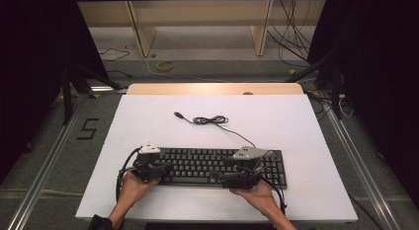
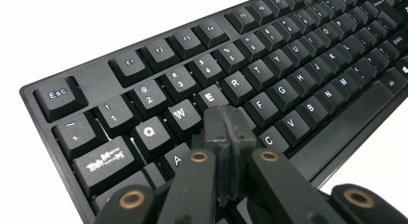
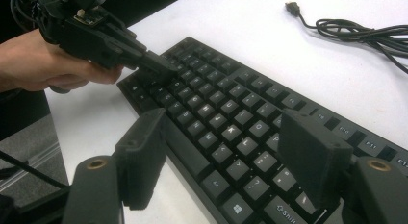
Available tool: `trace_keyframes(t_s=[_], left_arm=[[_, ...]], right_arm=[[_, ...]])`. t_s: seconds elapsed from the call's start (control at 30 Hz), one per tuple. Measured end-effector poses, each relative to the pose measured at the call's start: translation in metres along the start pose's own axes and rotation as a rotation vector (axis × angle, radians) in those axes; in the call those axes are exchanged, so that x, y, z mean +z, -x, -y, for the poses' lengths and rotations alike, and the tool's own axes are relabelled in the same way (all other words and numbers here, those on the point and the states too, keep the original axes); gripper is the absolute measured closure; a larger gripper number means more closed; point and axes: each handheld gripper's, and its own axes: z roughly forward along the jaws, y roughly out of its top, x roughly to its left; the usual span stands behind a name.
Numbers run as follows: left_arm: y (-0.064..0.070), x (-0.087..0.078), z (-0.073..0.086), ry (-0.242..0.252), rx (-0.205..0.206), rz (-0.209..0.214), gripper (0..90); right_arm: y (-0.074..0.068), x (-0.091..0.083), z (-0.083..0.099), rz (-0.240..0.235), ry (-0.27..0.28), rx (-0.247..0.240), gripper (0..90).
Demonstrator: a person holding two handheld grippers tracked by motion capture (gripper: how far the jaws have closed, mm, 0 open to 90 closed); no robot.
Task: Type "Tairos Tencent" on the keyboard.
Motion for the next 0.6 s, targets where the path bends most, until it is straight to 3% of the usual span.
trace_keyframes(t_s=[0.27, 0.43, 0.6], left_arm=[[0.001, 0.0, 0.0, 0.001, -0.001, -0.001, 89.6], [0.001, -0.005, -0.001, 0.038, -0.008, -0.002, 88.9], [-0.001, -0.01, -0.001, 0.09, -0.038, 0.027, 77.7]], right_arm=[[0.0, 0.0, 0.0, 0.004, -0.001, 0.0, 35.2], [0.001, 0.0, 0.0, 0.007, 0.003, 0.0, 35.2], [0.001, 0.0, 0.0, 0.012, 0.005, 0.001, 35.2]])
